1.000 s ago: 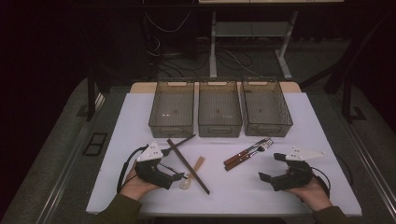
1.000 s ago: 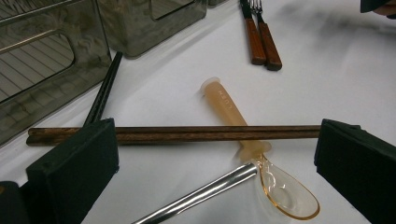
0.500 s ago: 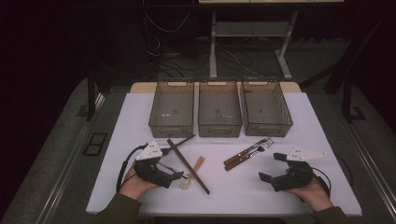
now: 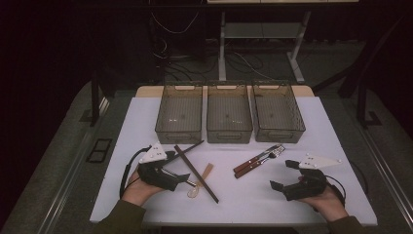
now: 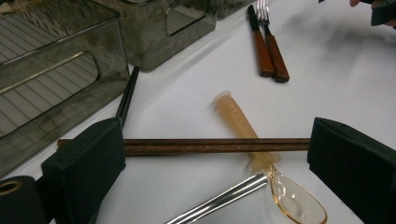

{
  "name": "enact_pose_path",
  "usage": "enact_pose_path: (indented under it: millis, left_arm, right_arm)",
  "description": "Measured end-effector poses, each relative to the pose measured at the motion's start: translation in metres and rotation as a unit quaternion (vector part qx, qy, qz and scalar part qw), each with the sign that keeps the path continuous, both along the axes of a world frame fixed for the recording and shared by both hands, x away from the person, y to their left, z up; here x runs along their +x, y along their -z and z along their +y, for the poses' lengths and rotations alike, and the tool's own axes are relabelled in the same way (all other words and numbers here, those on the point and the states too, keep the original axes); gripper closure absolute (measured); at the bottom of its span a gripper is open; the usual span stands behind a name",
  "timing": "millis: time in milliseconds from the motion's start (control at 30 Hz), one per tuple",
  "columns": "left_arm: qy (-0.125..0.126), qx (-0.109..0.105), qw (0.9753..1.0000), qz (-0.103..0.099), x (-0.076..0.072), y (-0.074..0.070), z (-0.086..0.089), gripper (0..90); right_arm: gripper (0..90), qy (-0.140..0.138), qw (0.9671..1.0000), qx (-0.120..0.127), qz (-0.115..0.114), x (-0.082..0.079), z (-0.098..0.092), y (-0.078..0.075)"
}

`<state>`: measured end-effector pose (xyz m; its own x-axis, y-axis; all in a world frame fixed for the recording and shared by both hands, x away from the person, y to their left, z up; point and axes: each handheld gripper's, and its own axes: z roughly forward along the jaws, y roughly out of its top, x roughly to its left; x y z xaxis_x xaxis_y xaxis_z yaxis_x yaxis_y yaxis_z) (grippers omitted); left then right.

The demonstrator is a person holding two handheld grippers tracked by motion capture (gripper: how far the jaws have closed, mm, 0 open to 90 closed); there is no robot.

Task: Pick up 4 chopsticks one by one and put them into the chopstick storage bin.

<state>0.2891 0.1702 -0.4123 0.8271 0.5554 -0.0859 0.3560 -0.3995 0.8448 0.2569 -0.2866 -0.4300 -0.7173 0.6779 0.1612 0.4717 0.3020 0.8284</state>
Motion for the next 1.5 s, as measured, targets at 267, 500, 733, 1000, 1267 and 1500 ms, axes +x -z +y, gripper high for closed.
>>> enact_pose_path:
  millis: [267, 500, 733, 1000, 1267, 1500]
  left_arm:
    - [-0.005, -0.001, 1.0, -0.005, 0.007, -0.003, 0.006, 9.5]
    - [-0.01, -0.005, 0.9999, -0.008, 0.013, -0.006, 0.013, 14.6]
    - [-0.016, -0.008, 0.9997, -0.016, 0.022, -0.009, 0.018, 20.8]
    - [-0.021, -0.015, 0.9996, -0.015, 0.036, -0.011, 0.026, 31.2]
    - [-0.029, -0.002, 0.9995, -0.014, 0.052, -0.011, 0.034, 41.5]
    - [-0.041, 0.008, 0.9991, -0.004, 0.054, -0.005, 0.04, 50.3]
  right_arm:
    - [0.9, -0.001, 1.0, -0.001, -0.002, 0.0, 0.001, 0.0]
    - [0.9, 0.001, 1.0, 0.007, -0.001, 0.001, -0.002, 0.0]
    - [0.9, 0.002, 1.0, 0.005, -0.002, 0.0, -0.001, 0.0]
    - [0.9, 0.007, 1.0, 0.005, -0.001, 0.0, -0.002, 0.0]
    - [0.9, 0.008, 1.0, 0.004, -0.001, 0.002, -0.002, 0.001]
    - [0.9, 0.009, 0.9999, 0.004, -0.001, 0.001, -0.002, 0.002]
